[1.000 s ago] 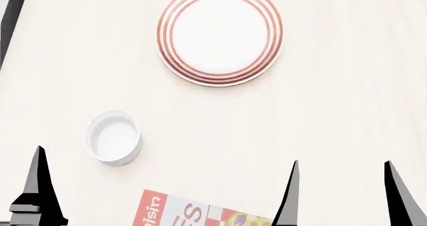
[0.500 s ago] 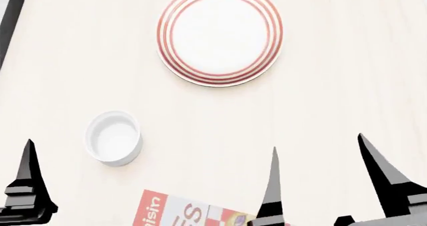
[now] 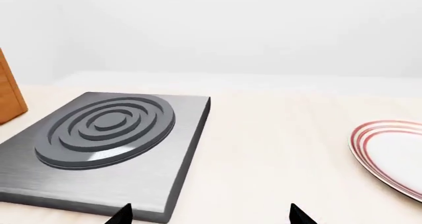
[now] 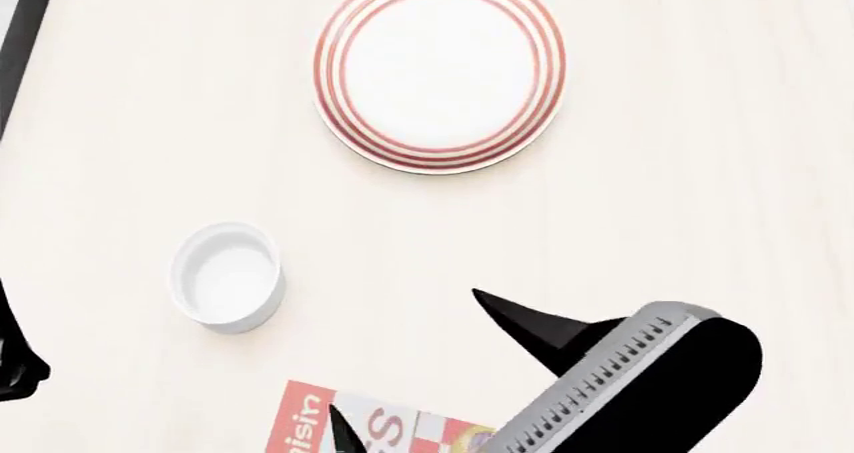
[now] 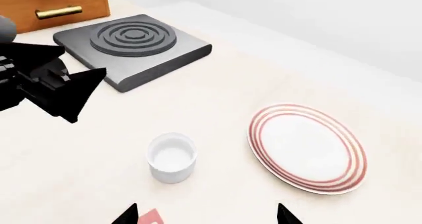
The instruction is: Pick the akita bowl on the cookies box and place it on the plate.
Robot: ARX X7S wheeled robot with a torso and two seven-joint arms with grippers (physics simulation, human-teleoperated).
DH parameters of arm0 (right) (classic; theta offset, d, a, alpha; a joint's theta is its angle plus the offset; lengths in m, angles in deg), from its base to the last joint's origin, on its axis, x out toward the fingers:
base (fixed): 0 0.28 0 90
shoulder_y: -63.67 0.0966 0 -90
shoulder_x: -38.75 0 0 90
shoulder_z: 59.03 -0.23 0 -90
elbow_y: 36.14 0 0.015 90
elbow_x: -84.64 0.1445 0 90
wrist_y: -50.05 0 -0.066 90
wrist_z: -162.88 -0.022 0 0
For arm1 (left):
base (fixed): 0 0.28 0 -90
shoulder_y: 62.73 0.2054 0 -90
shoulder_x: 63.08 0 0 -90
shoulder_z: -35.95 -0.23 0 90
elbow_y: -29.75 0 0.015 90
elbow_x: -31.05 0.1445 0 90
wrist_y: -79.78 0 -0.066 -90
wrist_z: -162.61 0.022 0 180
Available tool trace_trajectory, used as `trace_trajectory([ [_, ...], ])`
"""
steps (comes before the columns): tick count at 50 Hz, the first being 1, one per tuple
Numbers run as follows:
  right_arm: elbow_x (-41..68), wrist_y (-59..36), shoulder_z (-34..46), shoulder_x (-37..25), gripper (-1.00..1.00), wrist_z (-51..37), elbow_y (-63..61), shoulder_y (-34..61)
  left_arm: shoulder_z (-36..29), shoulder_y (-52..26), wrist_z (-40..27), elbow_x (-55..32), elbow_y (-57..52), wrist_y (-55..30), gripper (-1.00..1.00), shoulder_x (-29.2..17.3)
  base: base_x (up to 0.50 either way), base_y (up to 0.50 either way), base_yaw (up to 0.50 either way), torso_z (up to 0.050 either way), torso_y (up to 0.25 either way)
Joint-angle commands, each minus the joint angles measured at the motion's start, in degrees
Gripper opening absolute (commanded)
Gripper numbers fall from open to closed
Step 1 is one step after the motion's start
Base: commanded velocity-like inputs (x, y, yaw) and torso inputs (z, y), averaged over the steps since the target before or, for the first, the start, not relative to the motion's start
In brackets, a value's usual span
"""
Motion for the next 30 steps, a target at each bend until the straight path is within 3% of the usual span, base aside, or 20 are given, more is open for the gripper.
trace_trajectory([
  [1,21.0,-9.9,4.4,-0.7,1.0,-4.2,-0.8,13.3,0.3,-0.7,-0.7,-0.2,-0.6,-1.1,1.0,-0.7,0.0,0.0,0.0,0.0,0.0],
  [4,31.9,-22.4,-6.2,7.4,1.0,-10.5,-0.8,12.8,0.3,-0.6,-0.7,-0.1,-0.6,-1.1,1.0,-0.9,0.0,0.0,0.0,0.0,0.0],
  [6,37.0,-25.6,-9.0,9.6,1.0,-12.7,-0.7,12.9,0.3,-0.6,-0.8,-0.1,-0.6,-1.0,1.0,-0.9,0.0,0.0,0.0,0.0,0.0],
  [12,45.1,-24.4,-2.2,9.3,1.0,-18.1,0.2,16.8,0.6,-0.1,-0.5,-0.3,-0.1,-0.3,1.0,-0.8,0.0,0.0,0.0,0.0,0.0],
  [30,56.0,-20.7,10.1,11.1,1.0,-28.0,-0.1,24.6,0.6,1.0,-0.2,0.1,1.4,1.6,1.0,-0.5,0.0,0.0,0.0,0.0,0.0],
])
